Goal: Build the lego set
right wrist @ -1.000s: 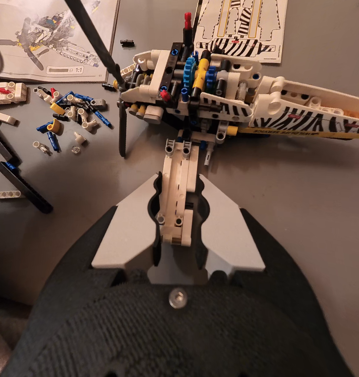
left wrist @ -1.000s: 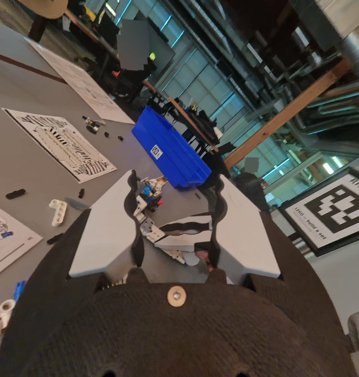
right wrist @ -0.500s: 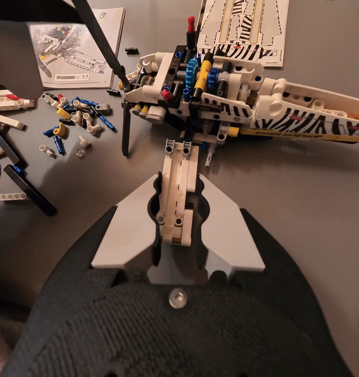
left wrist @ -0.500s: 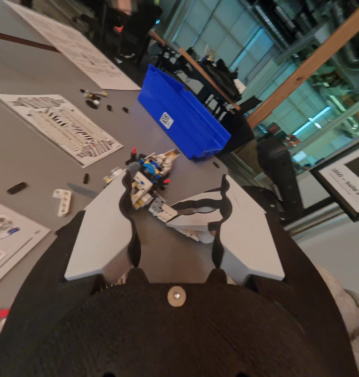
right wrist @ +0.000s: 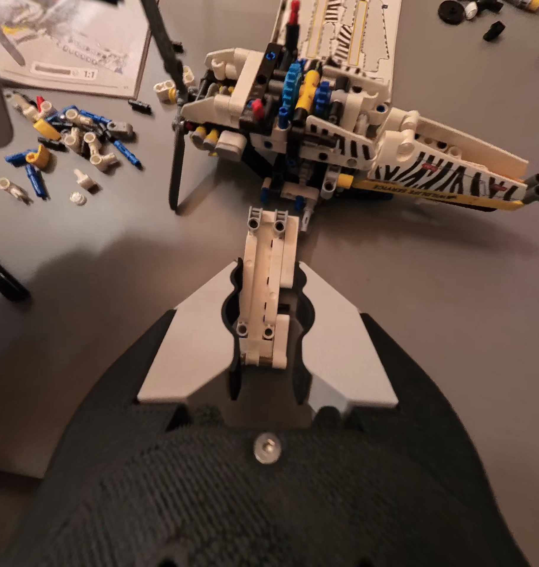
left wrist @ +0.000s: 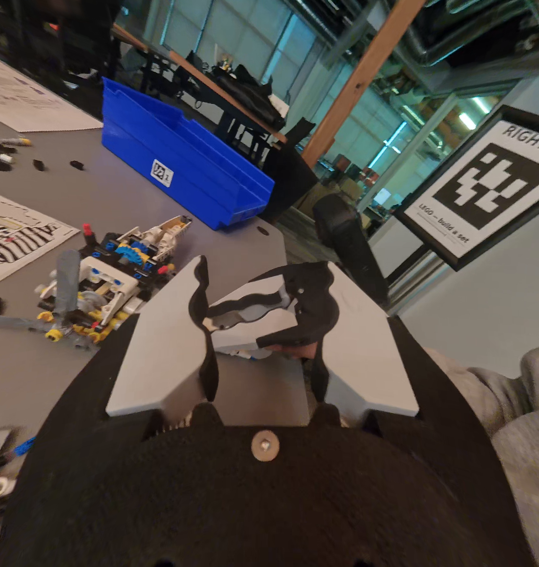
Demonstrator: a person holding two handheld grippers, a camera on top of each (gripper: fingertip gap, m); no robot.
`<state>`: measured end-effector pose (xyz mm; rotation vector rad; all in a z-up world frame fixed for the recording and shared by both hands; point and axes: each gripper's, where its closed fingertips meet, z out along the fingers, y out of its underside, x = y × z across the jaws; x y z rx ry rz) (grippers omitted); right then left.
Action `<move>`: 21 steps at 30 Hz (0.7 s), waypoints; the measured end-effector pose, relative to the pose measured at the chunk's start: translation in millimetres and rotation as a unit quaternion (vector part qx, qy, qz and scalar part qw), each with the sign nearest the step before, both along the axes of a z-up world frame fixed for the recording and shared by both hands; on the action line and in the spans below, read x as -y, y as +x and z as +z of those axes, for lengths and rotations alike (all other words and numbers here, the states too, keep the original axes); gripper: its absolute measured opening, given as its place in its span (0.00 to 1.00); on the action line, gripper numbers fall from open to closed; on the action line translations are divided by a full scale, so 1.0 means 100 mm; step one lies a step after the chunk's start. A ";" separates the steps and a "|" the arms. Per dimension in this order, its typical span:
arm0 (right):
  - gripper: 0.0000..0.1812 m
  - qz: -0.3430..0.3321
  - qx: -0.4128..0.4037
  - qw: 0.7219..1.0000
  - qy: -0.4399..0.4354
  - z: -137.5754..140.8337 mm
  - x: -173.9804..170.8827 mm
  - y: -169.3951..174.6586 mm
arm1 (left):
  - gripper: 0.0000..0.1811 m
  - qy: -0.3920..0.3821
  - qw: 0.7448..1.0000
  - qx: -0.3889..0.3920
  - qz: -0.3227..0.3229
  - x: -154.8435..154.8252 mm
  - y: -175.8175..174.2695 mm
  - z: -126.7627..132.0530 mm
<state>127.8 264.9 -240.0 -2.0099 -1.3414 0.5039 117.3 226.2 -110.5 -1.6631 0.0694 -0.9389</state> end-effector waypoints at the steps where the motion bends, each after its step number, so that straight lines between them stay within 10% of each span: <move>1: 0.18 0.017 -0.009 1.000 0.000 -0.03 0.05 -0.01 | 0.38 0.005 1.000 0.004 -0.012 0.02 0.03 0.02; 21: 0.18 0.052 -0.044 0.998 0.005 -0.04 0.15 -0.03 | 0.39 -0.003 0.997 0.000 -0.072 0.08 0.30 -0.03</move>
